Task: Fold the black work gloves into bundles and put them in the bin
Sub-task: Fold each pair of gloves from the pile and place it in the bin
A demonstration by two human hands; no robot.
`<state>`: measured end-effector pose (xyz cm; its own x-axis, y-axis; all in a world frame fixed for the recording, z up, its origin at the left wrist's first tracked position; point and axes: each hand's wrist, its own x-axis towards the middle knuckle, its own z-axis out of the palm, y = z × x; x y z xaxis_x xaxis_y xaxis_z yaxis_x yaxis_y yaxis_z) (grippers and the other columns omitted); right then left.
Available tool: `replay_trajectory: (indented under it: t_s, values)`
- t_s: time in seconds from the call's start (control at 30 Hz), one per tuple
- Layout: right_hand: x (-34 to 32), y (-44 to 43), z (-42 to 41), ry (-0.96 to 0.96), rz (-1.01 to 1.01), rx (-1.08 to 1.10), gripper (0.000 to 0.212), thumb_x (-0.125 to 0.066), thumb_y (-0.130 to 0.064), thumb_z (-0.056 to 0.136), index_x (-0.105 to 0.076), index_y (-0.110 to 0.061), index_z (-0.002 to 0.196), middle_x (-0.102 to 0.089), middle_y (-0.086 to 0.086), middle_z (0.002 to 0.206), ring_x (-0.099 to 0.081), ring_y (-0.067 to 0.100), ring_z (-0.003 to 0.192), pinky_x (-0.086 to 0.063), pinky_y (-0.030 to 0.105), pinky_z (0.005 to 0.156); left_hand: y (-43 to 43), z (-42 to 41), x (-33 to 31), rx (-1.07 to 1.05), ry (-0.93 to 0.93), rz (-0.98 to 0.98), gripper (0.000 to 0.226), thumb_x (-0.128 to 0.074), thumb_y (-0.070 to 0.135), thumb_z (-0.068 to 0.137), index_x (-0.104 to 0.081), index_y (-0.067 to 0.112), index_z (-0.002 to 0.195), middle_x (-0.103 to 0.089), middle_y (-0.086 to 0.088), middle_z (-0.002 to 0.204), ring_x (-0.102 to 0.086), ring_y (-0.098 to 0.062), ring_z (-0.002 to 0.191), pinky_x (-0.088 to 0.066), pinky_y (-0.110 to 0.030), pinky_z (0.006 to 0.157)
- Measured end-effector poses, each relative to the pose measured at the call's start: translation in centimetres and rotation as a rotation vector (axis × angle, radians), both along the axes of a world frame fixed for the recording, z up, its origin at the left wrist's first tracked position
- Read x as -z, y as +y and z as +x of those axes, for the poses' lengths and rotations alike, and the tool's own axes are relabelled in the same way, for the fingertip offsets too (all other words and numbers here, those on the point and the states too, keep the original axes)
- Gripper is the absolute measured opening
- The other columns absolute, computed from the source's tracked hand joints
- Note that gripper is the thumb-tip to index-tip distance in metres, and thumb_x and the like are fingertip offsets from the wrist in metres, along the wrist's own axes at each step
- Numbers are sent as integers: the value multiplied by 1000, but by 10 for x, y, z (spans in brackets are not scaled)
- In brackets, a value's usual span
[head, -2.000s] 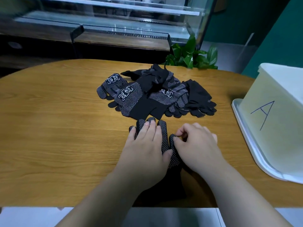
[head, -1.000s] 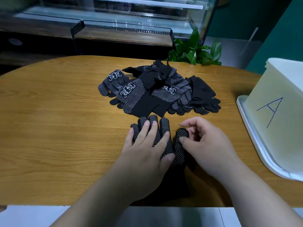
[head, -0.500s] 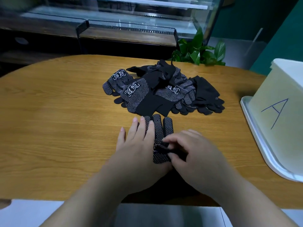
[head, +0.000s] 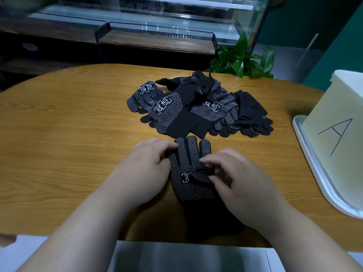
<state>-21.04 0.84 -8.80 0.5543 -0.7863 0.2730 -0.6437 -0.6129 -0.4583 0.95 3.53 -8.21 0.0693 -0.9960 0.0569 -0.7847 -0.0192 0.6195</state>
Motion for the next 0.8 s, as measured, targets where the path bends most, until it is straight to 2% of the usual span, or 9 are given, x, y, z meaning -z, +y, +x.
replay_trajectory:
  t_s: [0.1,0.17,0.23,0.37,0.47,0.6,0.7,0.8]
  values:
    - [1,-4,2,16,-18,41,43,-76,-21,83,-60,-39,118,-43,-29,107,-41,-8,104,-32,4,90,-4,-1,1,-91,9,-31,35,-52,13,95,-65,38,115,-51,24,114,-46,-9,120,-33,-26,99]
    - [1,-6,2,35,-16,51,46,-78,-27,80,-59,-39,120,-44,-26,108,-41,-4,108,-31,9,92,-6,-1,2,-149,-16,-45,29,-53,15,94,-66,35,110,-55,17,113,-47,-16,118,-36,-35,103]
    - [-1,-6,3,77,8,57,49,-78,-32,80,-57,-40,124,-44,-25,112,-39,-2,113,-28,13,95,-8,-1,5,-201,-57,-41,22,-56,22,94,-66,33,111,-59,9,117,-47,-21,117,-38,-40,104]
    - [-4,-10,3,73,63,83,52,-78,-39,79,-56,-40,127,-45,-22,117,-38,-2,118,-26,13,98,-11,-2,8,-265,-122,20,23,-56,37,95,-64,33,117,-54,5,118,-44,-21,117,-39,-40,102]
    - [-7,-18,4,-63,111,165,39,-74,-40,82,-60,-37,118,-51,-22,113,-43,-3,110,-29,6,86,-14,-5,8,-272,-117,32,23,-52,33,97,-63,31,117,-50,4,115,-44,-21,116,-39,-40,102]
    - [-7,-39,5,-121,89,335,16,-67,-33,90,-67,-30,105,-58,-18,100,-49,3,100,-31,19,78,-23,-4,4,-239,-169,102,26,-49,34,98,-62,31,121,-49,2,119,-44,-22,119,-40,-37,101]
    - [-5,-56,8,-37,171,412,14,-66,-32,91,-68,-29,104,-60,-14,97,-56,10,95,-37,24,78,-30,-2,0,-236,-141,141,25,-51,35,98,-62,30,119,-50,0,117,-49,-23,117,-39,-33,95]
    - [-7,-66,17,31,261,407,13,-65,-37,92,-69,-29,101,-64,-14,87,-57,8,82,-38,25,66,-35,-5,0,-215,-138,154,20,-52,37,97,-64,29,111,-49,1,110,-51,-23,112,-39,-33,91]
